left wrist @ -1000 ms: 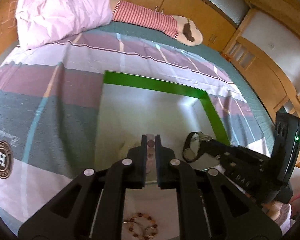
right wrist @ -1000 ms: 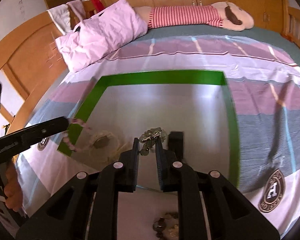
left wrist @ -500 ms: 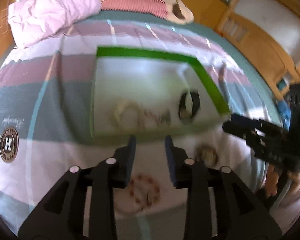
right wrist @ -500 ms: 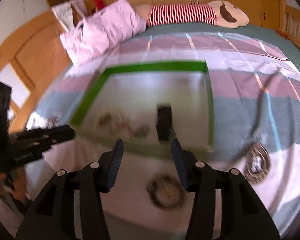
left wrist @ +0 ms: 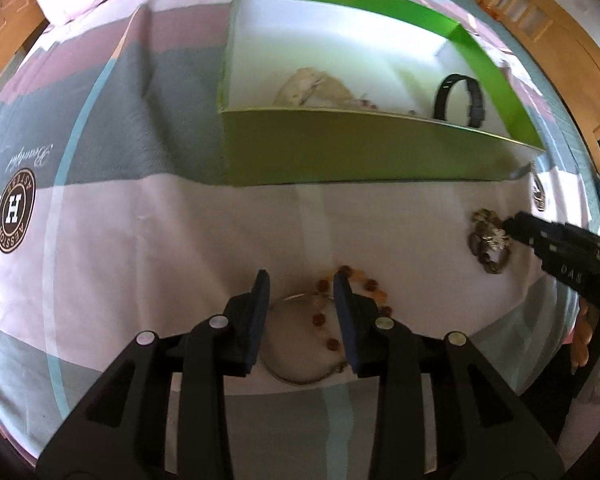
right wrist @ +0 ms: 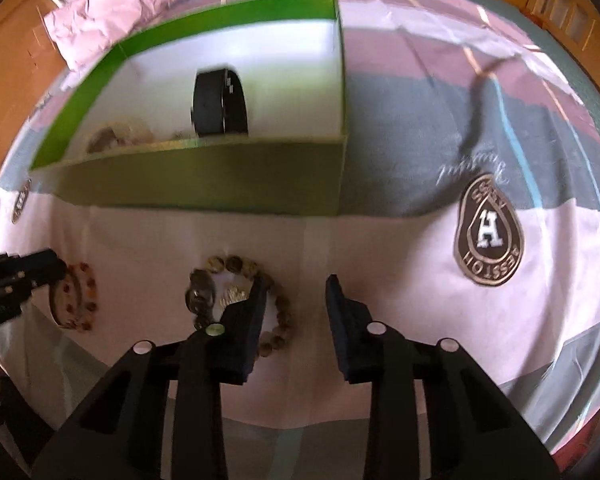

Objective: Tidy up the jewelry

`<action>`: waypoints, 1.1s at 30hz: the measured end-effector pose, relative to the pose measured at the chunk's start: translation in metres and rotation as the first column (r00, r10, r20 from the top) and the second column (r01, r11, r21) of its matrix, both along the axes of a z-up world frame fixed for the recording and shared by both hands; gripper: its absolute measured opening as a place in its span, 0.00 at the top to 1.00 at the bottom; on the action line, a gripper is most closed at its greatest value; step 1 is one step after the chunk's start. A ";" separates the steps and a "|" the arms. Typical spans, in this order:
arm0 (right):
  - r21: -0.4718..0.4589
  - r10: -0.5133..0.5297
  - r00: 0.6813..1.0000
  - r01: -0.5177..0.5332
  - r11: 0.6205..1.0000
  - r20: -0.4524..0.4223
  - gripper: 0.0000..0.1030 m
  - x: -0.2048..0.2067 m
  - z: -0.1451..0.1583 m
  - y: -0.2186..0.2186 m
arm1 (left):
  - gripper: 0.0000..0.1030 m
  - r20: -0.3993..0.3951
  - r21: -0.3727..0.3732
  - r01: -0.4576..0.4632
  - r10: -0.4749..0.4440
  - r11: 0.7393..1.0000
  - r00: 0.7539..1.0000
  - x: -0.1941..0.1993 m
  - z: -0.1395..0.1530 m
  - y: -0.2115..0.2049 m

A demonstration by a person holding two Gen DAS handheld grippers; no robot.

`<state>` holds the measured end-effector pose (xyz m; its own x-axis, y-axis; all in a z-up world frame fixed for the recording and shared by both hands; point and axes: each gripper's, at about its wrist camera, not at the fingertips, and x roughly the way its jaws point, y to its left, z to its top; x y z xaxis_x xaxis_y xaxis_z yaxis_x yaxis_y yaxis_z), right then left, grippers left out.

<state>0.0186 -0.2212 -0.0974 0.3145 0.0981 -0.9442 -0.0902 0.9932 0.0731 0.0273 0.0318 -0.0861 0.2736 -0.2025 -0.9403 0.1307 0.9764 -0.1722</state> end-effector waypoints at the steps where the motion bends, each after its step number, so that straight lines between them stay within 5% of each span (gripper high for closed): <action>1: -0.007 0.006 1.000 -0.006 1.000 -0.007 0.69 0.000 -0.002 0.001 | 0.67 -0.005 0.001 -0.005 0.005 1.000 1.000 0.001 -0.003 0.002; 13: -0.027 0.040 0.998 -0.039 0.999 0.039 0.70 0.003 -0.004 0.022 | 0.58 -0.011 0.061 0.039 -0.038 0.997 0.999 -0.002 -0.010 -0.019; 18: -0.024 0.055 0.995 -0.054 0.998 0.081 0.80 0.008 -0.006 0.039 | 0.57 -0.006 0.095 0.056 -0.056 0.994 0.998 -0.002 -0.011 -0.027; 20: -0.023 0.060 0.993 -0.058 0.998 0.099 0.93 0.006 -0.005 0.044 | 0.63 -0.005 0.092 0.048 -0.048 0.995 0.999 -0.001 -0.011 -0.026; 24: -0.009 0.069 0.985 -0.069 0.998 0.159 0.93 0.002 0.002 0.052 | 0.91 0.004 0.083 0.023 -0.023 0.996 1.000 0.002 -0.008 -0.027; 33: 0.018 0.052 0.976 -0.058 0.998 0.212 0.93 0.003 0.009 0.050 | 0.92 0.032 0.102 -0.069 0.066 0.992 0.997 0.011 -0.005 -0.013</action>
